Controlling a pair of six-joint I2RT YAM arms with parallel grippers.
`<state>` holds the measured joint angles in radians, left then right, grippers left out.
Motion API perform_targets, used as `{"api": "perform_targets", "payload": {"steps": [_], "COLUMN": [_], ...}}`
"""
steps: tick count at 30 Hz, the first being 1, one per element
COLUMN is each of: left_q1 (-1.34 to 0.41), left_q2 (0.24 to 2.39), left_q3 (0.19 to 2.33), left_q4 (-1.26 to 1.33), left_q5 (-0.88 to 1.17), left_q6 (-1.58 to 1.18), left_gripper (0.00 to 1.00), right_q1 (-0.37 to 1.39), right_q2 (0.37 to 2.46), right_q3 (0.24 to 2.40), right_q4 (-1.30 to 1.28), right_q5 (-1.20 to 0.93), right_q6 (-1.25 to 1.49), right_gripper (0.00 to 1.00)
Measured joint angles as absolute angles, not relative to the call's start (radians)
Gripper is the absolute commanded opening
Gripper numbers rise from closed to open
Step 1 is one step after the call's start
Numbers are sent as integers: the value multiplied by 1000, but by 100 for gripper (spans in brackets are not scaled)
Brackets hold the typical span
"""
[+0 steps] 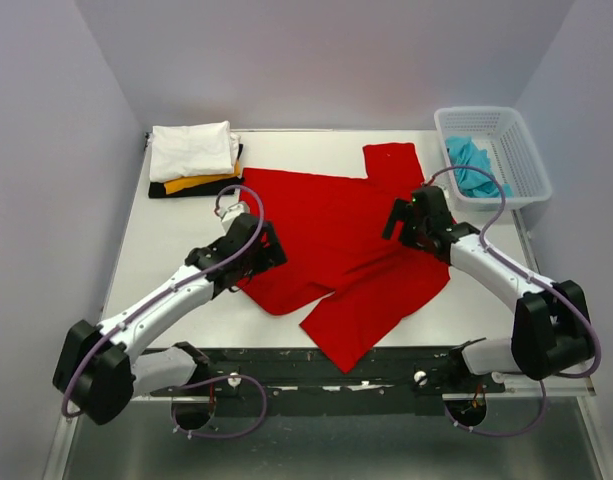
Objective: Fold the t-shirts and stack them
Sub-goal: Flatten out the tshirt
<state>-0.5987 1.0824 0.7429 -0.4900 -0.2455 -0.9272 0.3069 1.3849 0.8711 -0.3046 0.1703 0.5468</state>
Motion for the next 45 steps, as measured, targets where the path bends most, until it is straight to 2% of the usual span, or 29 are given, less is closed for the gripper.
{"api": "perform_targets", "payload": {"steps": [7,13,16,21,28,33,39,45], "left_q1": [-594,-575,-571,-571,-603,-611,-582,-495], "left_q2": [1365,1436,1411,1225,929,802,891,1142], "left_q3": [807,779,734,611,493,505,649,696], "left_q4": [-389,-389,-392,-482,-673,-704,-597,-402], "left_q5": [-165,-137,-136,-138,-118,-111,-112,-86], "left_q6": [-878,-884,-904,-951,-989,-980,-917,-886], "left_gripper": [98,99,99,98,99,98,99,99], "right_q1": [523,527,526,515,493,489,489,535], "right_q2": [1358,1416,1470,1506,1501,1438,1342,1273], "right_q3": [772,746,772,785,784,786,828,718], "right_q4": [-292,-296,-316,-333,-355,-406,-455,-391], "right_q5": [85,141,196,245,277,282,286,76], "right_q6": [607,683,709,727,733,719,707,700], "right_gripper": [100,100,100,100,100,100,100,100]}}
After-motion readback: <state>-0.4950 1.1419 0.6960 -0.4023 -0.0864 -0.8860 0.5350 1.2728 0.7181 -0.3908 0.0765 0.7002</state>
